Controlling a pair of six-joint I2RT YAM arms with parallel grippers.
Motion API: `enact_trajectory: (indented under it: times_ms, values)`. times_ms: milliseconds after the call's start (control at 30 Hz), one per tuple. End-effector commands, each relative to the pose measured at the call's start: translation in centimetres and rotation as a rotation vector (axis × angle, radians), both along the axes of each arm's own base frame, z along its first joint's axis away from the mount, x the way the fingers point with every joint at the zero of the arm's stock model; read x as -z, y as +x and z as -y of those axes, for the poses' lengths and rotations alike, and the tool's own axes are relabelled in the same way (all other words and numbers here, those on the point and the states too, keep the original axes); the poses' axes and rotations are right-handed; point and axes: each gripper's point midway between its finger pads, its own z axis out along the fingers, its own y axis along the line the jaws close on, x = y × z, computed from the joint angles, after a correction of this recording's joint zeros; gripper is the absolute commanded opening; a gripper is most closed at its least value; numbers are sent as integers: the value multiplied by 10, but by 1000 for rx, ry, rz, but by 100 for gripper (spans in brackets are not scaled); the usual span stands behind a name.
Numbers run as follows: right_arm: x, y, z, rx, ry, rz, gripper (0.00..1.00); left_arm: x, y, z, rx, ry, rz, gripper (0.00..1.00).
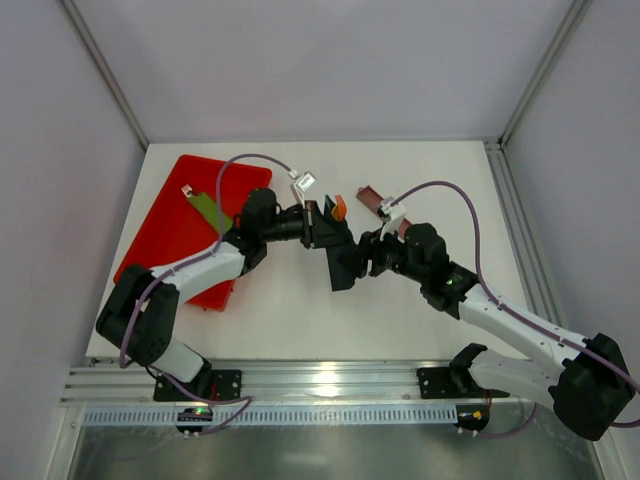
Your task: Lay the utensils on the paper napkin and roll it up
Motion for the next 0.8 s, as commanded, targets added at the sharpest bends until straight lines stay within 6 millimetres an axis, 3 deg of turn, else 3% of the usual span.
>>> enact_trajectory:
  times_ms: [0, 500, 767]
  values:
    - [-8, -2, -6, -35, 33, 38, 57, -24, -16, 1, 56, -42, 62, 0]
    - [-17, -19, -23, -157, 142, 55, 59, -28, -22, 2, 75, -44, 82, 0]
    - [-5, -5, -4, -36, 51, 31, 60, -24, -23, -2, 72, 6, 93, 0]
